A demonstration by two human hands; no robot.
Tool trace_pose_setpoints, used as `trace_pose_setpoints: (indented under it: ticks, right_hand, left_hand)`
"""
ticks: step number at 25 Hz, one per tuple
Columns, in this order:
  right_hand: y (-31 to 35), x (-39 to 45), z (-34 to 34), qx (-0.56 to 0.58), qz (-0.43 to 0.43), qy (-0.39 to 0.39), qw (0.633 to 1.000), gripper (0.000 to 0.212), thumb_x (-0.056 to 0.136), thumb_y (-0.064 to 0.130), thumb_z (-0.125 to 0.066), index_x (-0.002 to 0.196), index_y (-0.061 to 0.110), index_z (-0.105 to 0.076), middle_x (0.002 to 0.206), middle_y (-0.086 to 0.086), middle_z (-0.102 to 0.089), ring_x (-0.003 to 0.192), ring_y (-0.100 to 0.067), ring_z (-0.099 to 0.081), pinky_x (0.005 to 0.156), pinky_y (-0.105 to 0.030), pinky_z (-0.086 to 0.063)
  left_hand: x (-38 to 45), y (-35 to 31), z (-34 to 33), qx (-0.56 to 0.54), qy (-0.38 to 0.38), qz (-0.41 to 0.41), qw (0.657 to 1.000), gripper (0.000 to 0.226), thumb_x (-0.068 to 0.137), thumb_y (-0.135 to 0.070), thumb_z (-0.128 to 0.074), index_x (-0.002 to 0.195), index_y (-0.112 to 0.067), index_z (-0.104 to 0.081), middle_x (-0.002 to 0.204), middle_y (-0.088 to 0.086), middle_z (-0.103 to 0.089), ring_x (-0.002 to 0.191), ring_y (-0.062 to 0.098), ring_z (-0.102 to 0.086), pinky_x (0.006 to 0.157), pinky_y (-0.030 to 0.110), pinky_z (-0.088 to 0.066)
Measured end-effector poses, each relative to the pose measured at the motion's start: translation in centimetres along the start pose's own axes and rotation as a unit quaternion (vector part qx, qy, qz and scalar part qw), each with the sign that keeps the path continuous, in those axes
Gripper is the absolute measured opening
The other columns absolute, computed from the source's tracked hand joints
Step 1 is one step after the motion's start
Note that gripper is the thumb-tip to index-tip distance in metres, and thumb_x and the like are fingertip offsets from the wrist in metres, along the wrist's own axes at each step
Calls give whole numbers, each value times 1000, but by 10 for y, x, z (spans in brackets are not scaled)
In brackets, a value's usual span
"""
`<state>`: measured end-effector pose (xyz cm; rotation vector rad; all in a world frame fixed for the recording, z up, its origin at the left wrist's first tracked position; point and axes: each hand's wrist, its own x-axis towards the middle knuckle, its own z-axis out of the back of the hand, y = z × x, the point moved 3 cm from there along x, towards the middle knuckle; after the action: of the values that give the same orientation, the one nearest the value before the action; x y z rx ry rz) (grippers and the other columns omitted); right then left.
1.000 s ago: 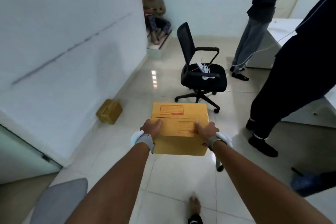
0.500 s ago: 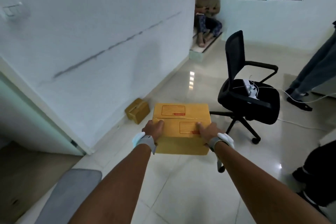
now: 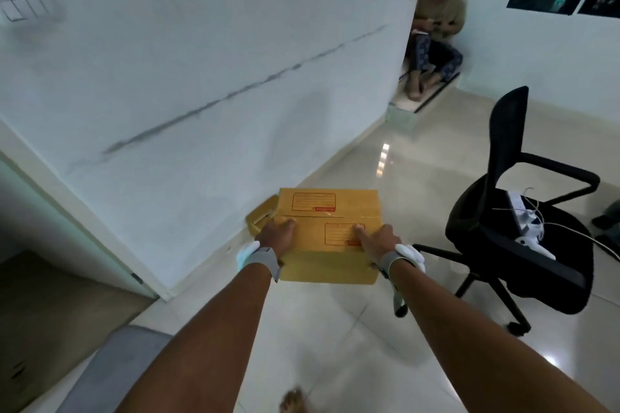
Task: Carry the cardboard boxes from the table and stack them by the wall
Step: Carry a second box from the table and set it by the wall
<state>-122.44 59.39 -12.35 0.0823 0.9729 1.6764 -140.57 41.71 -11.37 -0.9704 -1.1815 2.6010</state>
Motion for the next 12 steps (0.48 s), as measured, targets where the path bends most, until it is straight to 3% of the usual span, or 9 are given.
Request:
trace_pose_setpoints:
  ticks: [4,7,12]
  right_hand:
    - [69,58,-14,-8,5,5,1000,72,81,72,-57,121,14,-45,112,-11,-63,93,-32,-65,80,-50,-60]
    - [100,94,-26,-1,8,12,1000,69,81,71,-58,119,15,-45,110,-10,-64,91,-32,-65,79,-50,-61]
    - [153,171,-41,-29,36,36,998,67,80,70,-58,116,15,-46,107,-9,-64,89,-31,-65,77,-49,-61]
  left_hand:
    - [73,-41,29,-10,3,7,1000,83,74,-69,-48,142,-21,-45,138,10,-56,120,41,-55,97,57,-51]
    - [110,-60,39,-10,4,0,1000,70,83,-62,-49,139,-19,-48,135,11,-58,117,40,-56,95,56,-53]
    - [177,-85,47,-39,-24,42,998,71,80,-64,-54,136,-21,-49,131,9,-58,115,39,-56,90,56,-55]
